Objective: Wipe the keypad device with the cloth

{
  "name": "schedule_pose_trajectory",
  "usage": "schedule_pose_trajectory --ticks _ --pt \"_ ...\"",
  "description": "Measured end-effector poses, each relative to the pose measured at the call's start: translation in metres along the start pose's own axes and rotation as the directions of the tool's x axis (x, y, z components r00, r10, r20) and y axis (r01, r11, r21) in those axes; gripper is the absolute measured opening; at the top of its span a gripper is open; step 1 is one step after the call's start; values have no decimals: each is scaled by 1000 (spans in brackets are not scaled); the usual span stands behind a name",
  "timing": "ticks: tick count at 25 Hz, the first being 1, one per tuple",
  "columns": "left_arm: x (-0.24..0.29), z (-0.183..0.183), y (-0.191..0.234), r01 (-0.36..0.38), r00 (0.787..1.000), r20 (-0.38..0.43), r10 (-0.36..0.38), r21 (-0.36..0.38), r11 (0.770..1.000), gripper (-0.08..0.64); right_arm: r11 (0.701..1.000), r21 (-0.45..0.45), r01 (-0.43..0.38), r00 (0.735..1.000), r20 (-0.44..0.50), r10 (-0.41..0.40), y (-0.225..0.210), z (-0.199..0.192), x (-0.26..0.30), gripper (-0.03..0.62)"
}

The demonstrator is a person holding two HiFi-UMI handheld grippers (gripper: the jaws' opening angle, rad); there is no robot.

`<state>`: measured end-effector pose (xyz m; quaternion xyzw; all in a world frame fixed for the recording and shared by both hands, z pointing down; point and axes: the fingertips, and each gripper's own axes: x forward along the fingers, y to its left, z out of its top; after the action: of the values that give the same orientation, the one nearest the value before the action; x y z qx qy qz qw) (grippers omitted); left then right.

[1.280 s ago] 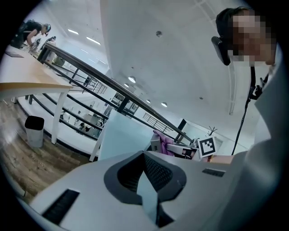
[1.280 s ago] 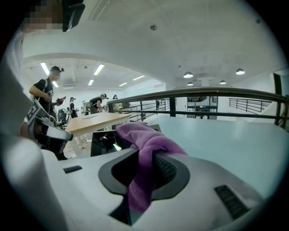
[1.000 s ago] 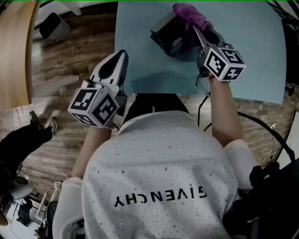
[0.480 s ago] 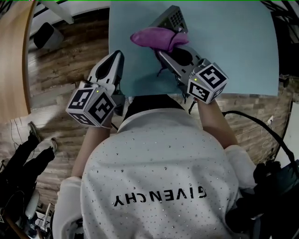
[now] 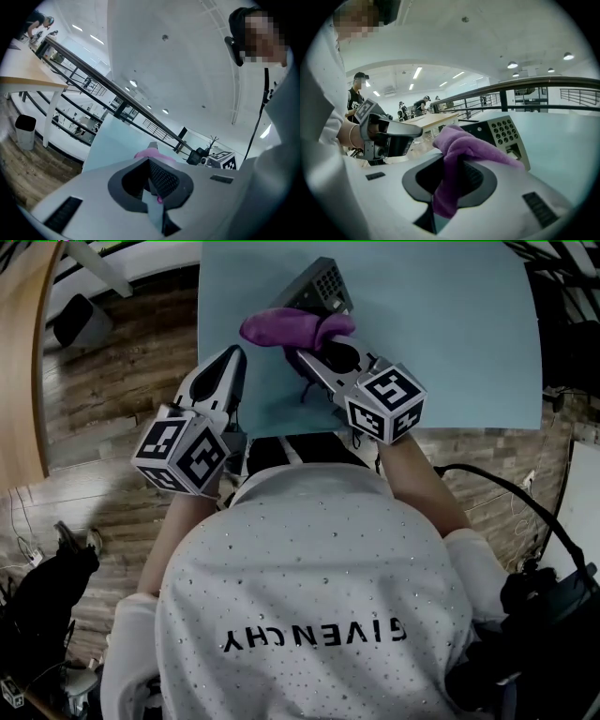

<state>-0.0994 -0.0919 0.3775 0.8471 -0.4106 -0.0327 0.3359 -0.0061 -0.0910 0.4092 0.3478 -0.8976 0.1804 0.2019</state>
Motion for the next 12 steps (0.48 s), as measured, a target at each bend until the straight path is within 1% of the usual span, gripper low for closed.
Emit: schedule_pose_trajectory --ticks 2,4,9,12 --pt "-3 -4 0 -11 1000 6 11 4 1000 0 1000 -16 -12 1000 -11 12 5 -4 2 72" --pt "-5 -4 1 -31 999 20 30 5 1000 0 998 -58 -23 999 -33 21 5 -6 3 72" --pt "3 -4 -11 -110 993 48 111 -11 994 0 991 -124 -55 997 -60 48 -26 -1 -5 72" --pt "0 -7 -17 -162 984 64 164 -22 986 0 988 -140 -65 997 -53 59 -41 1 -13 72"
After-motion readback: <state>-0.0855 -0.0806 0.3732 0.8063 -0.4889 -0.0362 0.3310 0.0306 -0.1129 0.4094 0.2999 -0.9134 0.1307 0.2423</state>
